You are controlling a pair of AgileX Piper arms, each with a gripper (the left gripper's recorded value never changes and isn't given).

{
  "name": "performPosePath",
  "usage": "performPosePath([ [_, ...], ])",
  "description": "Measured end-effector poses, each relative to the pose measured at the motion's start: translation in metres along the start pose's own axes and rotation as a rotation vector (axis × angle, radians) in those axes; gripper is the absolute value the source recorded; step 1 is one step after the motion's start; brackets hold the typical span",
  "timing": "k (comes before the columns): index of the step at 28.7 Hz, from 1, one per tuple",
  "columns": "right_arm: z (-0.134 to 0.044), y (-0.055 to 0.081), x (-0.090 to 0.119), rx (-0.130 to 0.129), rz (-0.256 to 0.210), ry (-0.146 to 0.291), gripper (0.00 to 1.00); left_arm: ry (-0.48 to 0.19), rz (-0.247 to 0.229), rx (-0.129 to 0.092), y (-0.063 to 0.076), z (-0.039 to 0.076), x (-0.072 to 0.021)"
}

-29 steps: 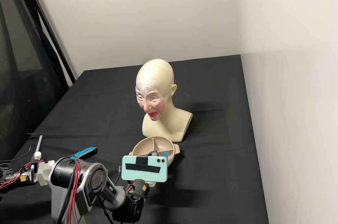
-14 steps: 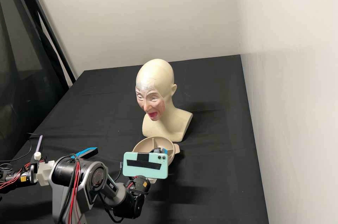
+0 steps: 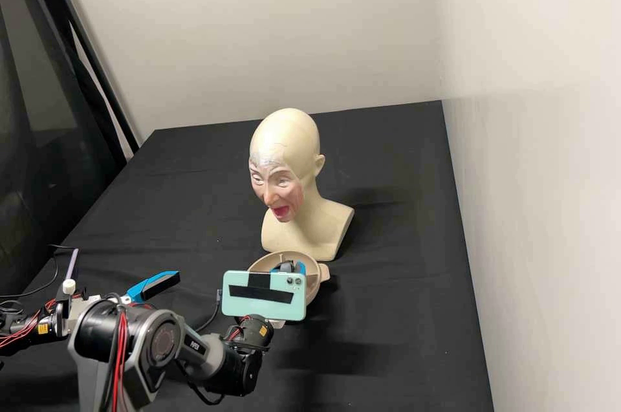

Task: Feed the grandma with a spoon

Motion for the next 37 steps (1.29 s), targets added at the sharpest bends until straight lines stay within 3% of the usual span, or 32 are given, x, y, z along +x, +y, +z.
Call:
performPosePath([
  [7,-0.013,0.015,-0.007,0.041,0.054,0.058,0.0,0.0,0.0,0.0,0.0,0.0,0.0],
  [14,-0.025,0.026,-0.013,0.067,0.093,0.103,0.0,0.0,0.0,0.0,0.0,0.0,0.0],
  [20,-0.036,0.037,-0.009,0.068,0.131,0.145,0.0,0.002,0.0,-0.001,0.0,-0.001,0.0],
  [28,-0.052,0.038,0.001,0.064,0.139,0.191,0.0,0.003,0.001,-0.004,0.0,-0.001,0.0],
  [33,-0.053,0.032,0.013,0.043,0.123,0.171,0.0,0.004,0.001,-0.004,0.0,-0.001,0.0],
  [37,-0.05,0.028,0.02,0.046,0.108,0.144,0.0,0.004,0.001,-0.004,0.0,-0.001,0.0],
])
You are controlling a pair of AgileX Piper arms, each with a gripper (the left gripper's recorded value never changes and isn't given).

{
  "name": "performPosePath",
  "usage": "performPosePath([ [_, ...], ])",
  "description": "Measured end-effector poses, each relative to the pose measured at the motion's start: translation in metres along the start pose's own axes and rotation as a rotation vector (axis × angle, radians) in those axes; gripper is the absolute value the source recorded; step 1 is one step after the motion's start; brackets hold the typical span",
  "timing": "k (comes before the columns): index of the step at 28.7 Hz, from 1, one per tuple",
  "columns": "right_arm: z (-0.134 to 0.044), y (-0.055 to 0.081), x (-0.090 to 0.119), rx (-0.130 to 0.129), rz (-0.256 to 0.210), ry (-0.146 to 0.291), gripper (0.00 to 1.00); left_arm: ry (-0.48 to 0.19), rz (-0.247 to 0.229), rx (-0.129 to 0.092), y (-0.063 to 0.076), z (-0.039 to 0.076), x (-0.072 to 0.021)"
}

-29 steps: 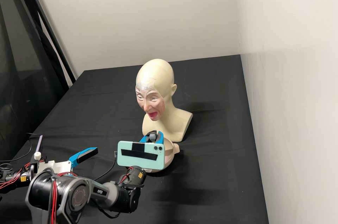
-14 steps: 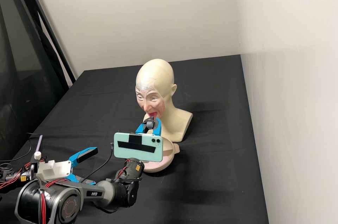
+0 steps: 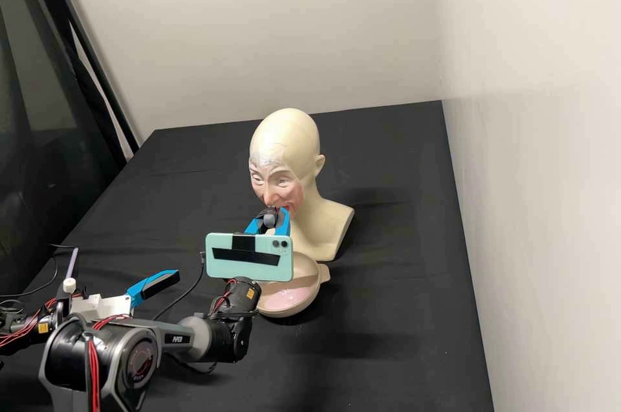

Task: Feed the grandma with a spoon

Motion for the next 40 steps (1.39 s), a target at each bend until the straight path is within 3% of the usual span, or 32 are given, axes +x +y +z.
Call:
performPosePath([
  [7,0.002,0.0,0.007,-0.005,0.009,-0.027,0.0,-0.002,0.0,0.0,0.0,0.001,0.0],
  [22,-0.011,0.009,0.01,-0.002,0.032,-0.002,0.0,-0.003,-0.003,0.001,-0.001,0.001,0.0002],
  [33,-0.019,0.0,0.011,-0.001,-0.007,0.011,0.0,-0.001,-0.015,0.001,-0.003,0.001,0.0007],
  [40,-0.025,-0.002,0.013,0.018,-0.002,0.018,0.0,-0.001,-0.015,0.001,-0.003,0.001,0.0007],
])
